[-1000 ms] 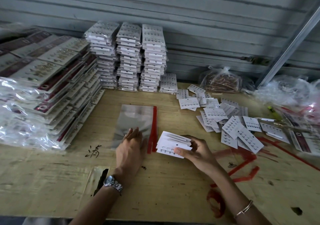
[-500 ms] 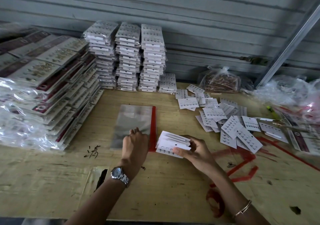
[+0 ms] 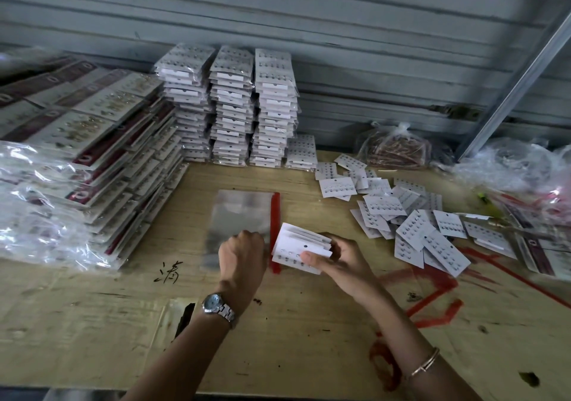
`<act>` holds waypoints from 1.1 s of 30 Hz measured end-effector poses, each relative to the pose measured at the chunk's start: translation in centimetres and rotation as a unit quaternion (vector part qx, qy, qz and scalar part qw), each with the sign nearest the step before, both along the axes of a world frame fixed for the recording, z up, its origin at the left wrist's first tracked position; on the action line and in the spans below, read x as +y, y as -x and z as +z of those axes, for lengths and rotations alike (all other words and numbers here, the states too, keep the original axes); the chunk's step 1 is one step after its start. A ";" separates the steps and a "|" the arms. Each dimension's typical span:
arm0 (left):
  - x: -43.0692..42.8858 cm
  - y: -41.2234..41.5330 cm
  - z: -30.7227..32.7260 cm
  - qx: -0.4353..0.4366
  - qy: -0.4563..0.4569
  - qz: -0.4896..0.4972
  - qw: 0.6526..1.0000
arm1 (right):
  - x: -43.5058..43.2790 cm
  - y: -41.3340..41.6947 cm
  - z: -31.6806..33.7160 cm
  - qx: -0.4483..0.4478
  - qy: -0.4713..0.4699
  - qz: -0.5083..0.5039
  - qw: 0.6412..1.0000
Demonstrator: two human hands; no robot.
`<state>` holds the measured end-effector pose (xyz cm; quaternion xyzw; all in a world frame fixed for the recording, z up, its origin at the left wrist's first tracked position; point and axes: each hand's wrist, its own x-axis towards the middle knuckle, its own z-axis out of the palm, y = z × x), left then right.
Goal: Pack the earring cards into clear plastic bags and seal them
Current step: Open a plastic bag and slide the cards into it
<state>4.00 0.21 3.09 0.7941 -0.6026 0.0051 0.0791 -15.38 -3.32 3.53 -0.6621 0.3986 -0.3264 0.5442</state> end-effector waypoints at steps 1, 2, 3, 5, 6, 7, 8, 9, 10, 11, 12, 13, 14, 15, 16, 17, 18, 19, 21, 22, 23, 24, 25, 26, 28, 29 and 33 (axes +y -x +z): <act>0.0 -0.1 0.0 0.015 0.010 0.001 1.000 | -0.1 -0.3 0.1 0.008 0.000 -0.010 1.000; 0.1 -0.2 0.0 0.030 0.019 0.001 0.999 | -0.3 -0.6 0.3 0.014 -0.003 -0.020 1.000; 0.2 -0.3 -0.1 0.047 0.029 -0.001 0.998 | -0.4 -1.0 0.4 0.016 -0.009 -0.028 0.999; 0.4 -0.4 -0.3 0.083 0.050 -0.003 0.995 | -0.9 -1.6 0.6 0.011 -0.030 -0.047 0.998; 0.5 -0.4 -0.4 0.095 0.061 -0.001 0.994 | -1.1 -1.9 0.7 0.006 -0.047 -0.056 0.997; 0.7 -0.4 -0.4 0.103 0.075 0.004 0.992 | -1.3 -2.2 0.8 -0.001 -0.068 -0.064 0.996; 0.9 -0.4 -0.4 0.108 0.093 0.011 0.990 | -1.5 -2.4 0.9 -0.008 -0.091 -0.069 0.993; 1.0 -0.4 -0.4 0.112 0.112 0.015 0.987 | -1.7 -2.6 0.9 -0.012 -0.113 -0.072 0.991; 1.2 -0.4 -0.3 0.118 0.133 0.015 0.984 | -1.8 -2.8 1.0 -0.009 -0.132 -0.072 0.989; 1.3 -0.4 -0.2 0.129 0.159 0.011 0.979 | -1.8 -3.0 1.0 0.000 -0.147 -0.071 0.987; 1.5 -0.5 -0.1 0.141 0.188 0.010 0.972 | -1.8 -3.2 1.1 0.012 -0.158 -0.072 0.985; 1.6 -0.5 0.2 0.149 0.216 0.010 0.965 | -1.9 -3.3 1.1 0.023 -0.166 -0.075 0.983; 1.8 -0.6 0.5 0.152 0.239 0.010 0.959 | -1.9 -3.4 1.2 0.031 -0.170 -0.079 0.982; 1.9 -0.6 0.7 0.151 0.261 0.008 0.953 | -2.0 -3.5 1.3 0.035 -0.172 -0.084 0.981; 2.0 -0.6 0.8 0.150 0.281 0.004 0.948 | -2.0 -3.5 1.3 0.037 -0.172 -0.087 0.980; 2.2 -0.5 0.7 0.148 0.298 0.000 0.943 | -2.0 -3.6 1.4 0.038 -0.171 -0.089 0.980; 2.2 -0.4 0.6 0.146 0.313 -0.003 0.939 | -2.0 -3.7 1.5 0.037 -0.170 -0.090 0.981; 2.3 -0.3 0.5 0.140 0.328 -0.011 0.934 | -1.9 -3.8 1.6 0.035 -0.168 -0.092 0.981; 2.4 0.0 0.4 0.127 0.354 -0.030 0.926 | -1.7 -4.1 1.9 0.025 -0.165 -0.102 0.981; 2.4 0.2 0.3 0.117 0.370 -0.039 0.921 | -1.6 -4.2 2.0 0.020 -0.165 -0.108 0.980; 2.4 0.4 0.2 0.106 0.390 -0.050 0.913 | -1.5 -4.3 2.2 0.015 -0.166 -0.117 0.979; 2.4 0.6 0.0 0.098 0.410 -0.061 0.905 | -1.5 -4.5 2.4 0.007 -0.168 -0.128 0.977; 2.4 0.8 -0.3 0.093 0.424 -0.070 0.898 | -1.4 -4.7 2.5 -0.005 -0.170 -0.139 0.975; 2.5 1.0 -0.6 0.095 0.428 -0.074 0.896 | -1.3 -4.8 2.6 -0.019 -0.173 -0.150 0.973; 2.5 1.2 -1.0 0.109 0.411 -0.062 0.903 | -1.1 -5.0 2.6 -0.045 -0.183 -0.163 0.969; 2.6 1.2 -1.0 0.122 0.402 -0.048 0.906 | -1.0 -5.0 2.6 -0.057 -0.188 -0.166 0.966; 2.6 1.5 -0.3 0.214 0.382 0.043 0.898 | -0.5 -4.8 2.2 -0.101 -0.215 -0.172 0.956</act>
